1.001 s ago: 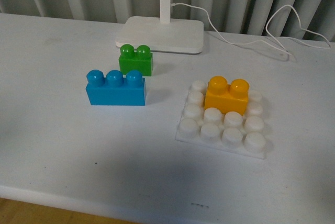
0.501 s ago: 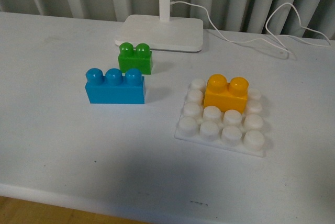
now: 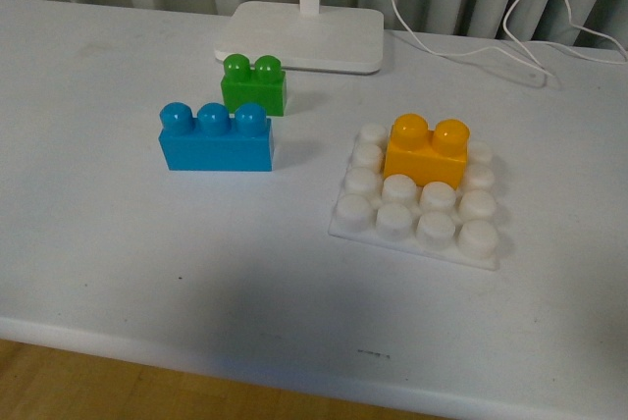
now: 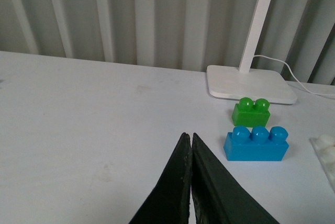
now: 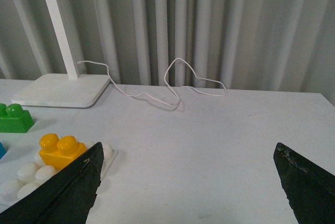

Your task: Insert yellow block into base center

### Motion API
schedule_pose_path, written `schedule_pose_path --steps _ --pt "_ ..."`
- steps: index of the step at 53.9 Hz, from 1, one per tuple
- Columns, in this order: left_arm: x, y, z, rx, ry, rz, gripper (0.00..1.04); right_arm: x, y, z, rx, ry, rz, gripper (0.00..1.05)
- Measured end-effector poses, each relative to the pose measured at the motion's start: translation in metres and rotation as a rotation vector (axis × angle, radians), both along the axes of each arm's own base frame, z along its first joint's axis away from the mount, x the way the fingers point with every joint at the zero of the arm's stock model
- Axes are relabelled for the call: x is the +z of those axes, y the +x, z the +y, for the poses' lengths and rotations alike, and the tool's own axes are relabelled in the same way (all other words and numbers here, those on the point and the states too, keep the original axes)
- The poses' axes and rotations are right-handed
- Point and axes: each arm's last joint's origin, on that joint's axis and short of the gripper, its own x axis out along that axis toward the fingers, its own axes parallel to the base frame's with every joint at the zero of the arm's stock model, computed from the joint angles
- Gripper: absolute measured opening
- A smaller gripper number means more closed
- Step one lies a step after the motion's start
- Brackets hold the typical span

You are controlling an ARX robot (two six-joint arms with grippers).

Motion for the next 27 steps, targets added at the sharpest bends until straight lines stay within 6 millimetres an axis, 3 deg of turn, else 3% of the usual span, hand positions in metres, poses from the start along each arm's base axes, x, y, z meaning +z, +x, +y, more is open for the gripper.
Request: schedule_pose_path --steps 8,27 --pt "-0.004 -0.011 0.000 0.000 0.000 0.020 0.04 0.000 0.000 0.000 0.000 0.000 0.000 0.95" --pt "-0.003 -0.012 0.000 0.000 -0.003 0.008 0.07 0.000 0.000 0.000 0.000 0.000 0.001 0.95"
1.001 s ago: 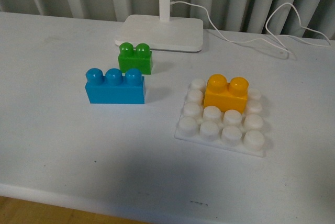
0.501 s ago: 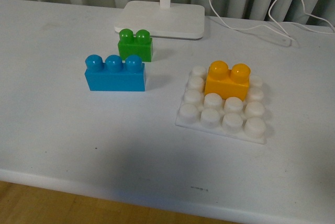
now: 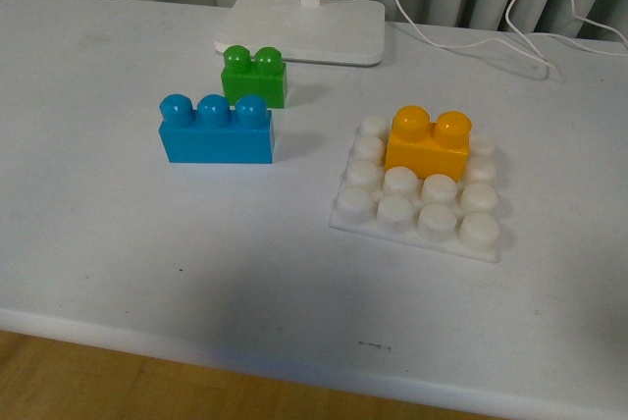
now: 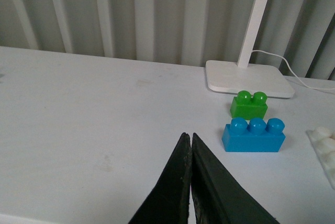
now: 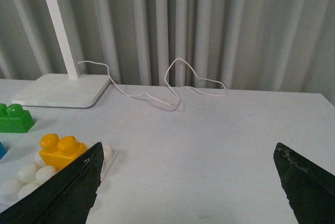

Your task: Insert yellow block into base center

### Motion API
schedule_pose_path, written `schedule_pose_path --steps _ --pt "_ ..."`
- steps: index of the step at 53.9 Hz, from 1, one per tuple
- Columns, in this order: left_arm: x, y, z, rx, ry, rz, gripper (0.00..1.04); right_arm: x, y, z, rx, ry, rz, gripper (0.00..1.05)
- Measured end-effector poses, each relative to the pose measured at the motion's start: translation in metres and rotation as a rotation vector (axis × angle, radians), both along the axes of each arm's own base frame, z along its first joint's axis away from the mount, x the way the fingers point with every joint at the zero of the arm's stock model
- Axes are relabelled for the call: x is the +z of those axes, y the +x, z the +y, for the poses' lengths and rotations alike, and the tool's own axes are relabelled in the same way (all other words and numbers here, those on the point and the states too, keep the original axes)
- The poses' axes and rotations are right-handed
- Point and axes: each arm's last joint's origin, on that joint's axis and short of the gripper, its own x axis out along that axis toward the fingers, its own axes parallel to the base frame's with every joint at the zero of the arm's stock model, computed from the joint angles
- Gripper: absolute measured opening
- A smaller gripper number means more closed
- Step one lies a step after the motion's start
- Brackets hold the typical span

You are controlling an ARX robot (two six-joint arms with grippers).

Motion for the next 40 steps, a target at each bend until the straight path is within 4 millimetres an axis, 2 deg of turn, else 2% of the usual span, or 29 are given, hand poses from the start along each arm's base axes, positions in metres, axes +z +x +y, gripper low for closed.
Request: schedule_pose_path --steps 8,12,19,24,27,40 --pt "0.0001 0.0000 0.0000 0.000 0.000 -0.001 0.34 0.0000 0.0000 0.0000 0.000 0.000 0.000 0.95" --pt "0.0002 -0.0001 0.0000 0.000 0.000 -0.001 0.54 0.0000 0.0000 0.0000 0.000 0.000 0.000 0.95" --pt "0.0002 -0.0001 0.0000 0.000 0.000 -0.001 0.77 0.0000 0.0000 0.0000 0.000 0.000 0.000 0.95" --pt "0.0001 0.0000 0.0000 0.000 0.000 -0.001 1.00 0.0000 0.0000 0.0000 0.000 0.000 0.000 0.95" --pt "0.0001 0.0000 0.0000 0.000 0.000 -0.001 0.98 0.0000 0.0000 0.0000 0.000 0.000 0.000 0.95" --pt "0.0001 0.0000 0.0000 0.000 0.000 -0.001 0.98 0.0000 0.0000 0.0000 0.000 0.000 0.000 0.95"
